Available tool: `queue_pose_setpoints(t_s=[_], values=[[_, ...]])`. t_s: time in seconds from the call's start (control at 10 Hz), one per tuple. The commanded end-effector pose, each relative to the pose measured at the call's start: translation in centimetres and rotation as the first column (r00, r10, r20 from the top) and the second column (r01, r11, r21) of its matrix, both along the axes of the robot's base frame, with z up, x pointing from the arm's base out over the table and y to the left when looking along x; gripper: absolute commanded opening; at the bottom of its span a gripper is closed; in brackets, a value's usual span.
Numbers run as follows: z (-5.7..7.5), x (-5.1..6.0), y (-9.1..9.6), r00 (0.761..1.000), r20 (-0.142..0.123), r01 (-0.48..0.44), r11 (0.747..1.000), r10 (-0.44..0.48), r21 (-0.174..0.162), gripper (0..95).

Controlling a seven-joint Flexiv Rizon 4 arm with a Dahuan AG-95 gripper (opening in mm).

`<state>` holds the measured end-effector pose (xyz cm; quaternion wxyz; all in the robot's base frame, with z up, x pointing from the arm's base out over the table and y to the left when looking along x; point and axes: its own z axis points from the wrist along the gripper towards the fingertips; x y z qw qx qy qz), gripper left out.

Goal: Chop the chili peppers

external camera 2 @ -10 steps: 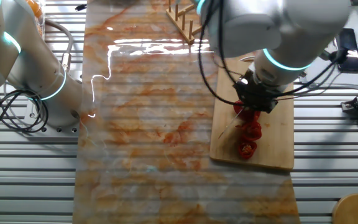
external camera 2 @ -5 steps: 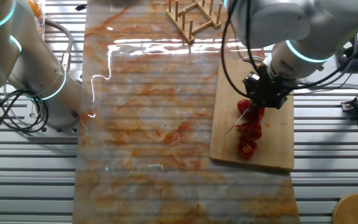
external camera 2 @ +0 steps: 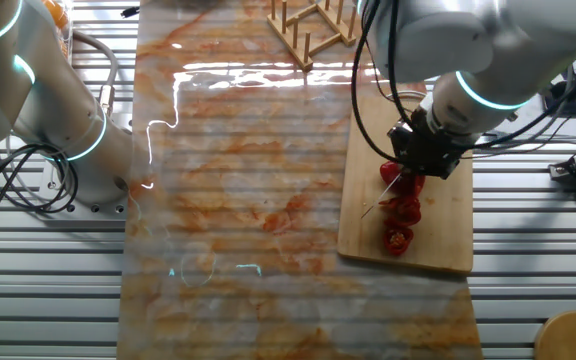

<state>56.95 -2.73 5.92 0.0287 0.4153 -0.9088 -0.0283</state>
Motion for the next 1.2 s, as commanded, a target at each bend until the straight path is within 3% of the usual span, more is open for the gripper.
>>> queue_pose_setpoints(t_s=[0.1, 0.3, 0.5, 0.7, 1.1, 1.2], values=[[-2.9, -0.5, -0.1, 1.000, -0.008, -0.003, 1.000, 0.003, -0.030, 0.0], [-3.6, -0.6, -0.2, 1.000, -0.021, -0.010, 0.999, 0.009, -0.040, 0.0], [-5.1, -0.6, -0.2, 1.000, -0.006, 0.000, 0.999, 0.000, -0.034, 0.0], [-5.1, -0.4, -0.1, 1.000, -0.017, -0.001, 0.999, 0.000, -0.039, 0.0], [-6.8, -0.4, 0.1, 1.000, -0.003, 0.015, 0.999, -0.016, -0.051, 0.0], [-6.5, -0.4, 0.1, 1.000, -0.003, 0.025, 0.999, -0.025, -0.039, 0.0]])
